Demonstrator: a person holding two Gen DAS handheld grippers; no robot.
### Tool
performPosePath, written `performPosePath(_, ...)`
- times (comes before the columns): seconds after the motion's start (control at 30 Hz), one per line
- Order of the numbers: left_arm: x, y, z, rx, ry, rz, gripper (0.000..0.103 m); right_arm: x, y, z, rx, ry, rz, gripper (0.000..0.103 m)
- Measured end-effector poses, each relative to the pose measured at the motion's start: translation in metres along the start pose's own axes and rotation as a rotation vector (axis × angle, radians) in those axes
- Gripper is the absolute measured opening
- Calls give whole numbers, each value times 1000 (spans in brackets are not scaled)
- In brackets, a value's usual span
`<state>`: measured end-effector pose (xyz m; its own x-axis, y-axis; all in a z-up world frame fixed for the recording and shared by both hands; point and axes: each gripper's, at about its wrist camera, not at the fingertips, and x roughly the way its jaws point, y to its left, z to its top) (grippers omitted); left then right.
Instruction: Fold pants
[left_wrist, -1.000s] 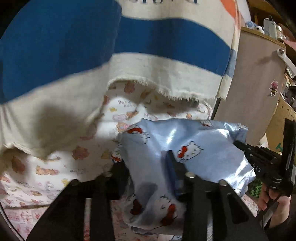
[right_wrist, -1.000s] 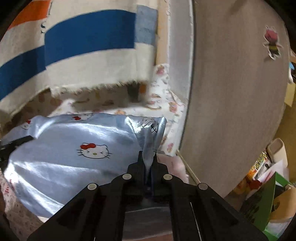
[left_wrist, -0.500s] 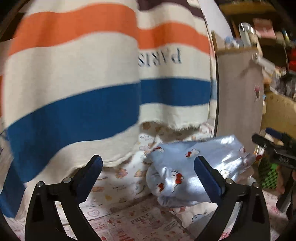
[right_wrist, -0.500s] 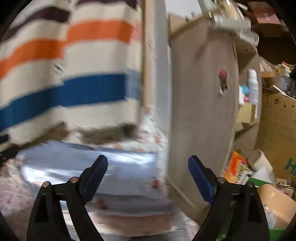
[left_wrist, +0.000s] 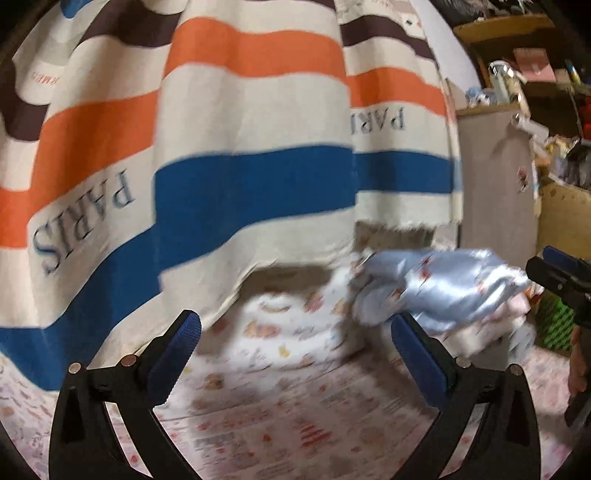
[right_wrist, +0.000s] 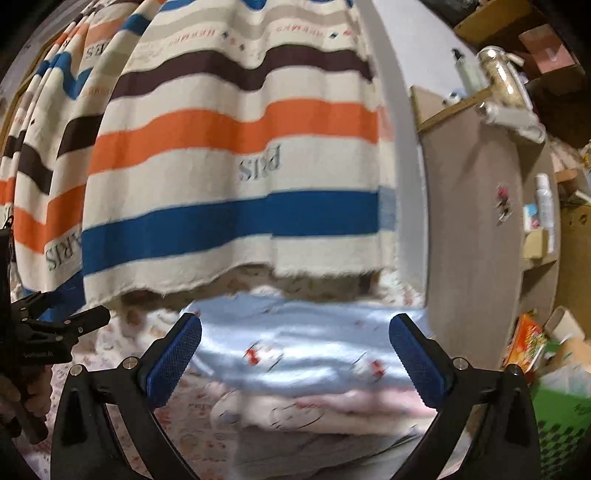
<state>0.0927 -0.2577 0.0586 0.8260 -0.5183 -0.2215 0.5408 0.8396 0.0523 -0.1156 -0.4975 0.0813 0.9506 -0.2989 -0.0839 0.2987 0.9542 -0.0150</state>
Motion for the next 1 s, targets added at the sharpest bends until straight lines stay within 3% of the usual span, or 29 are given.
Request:
performPosePath(0.17,2,11,-26,-18,32,-13,102,20,1,-32,12,44,-28,102)
performPosePath(0.43,10,16,-50,-23,71,-16,102,36,2,-51,5,96,-27,102)
performPosePath(1.0,15,31,-66,-83,93,25,102,51,13,-74,-39,175,25,102)
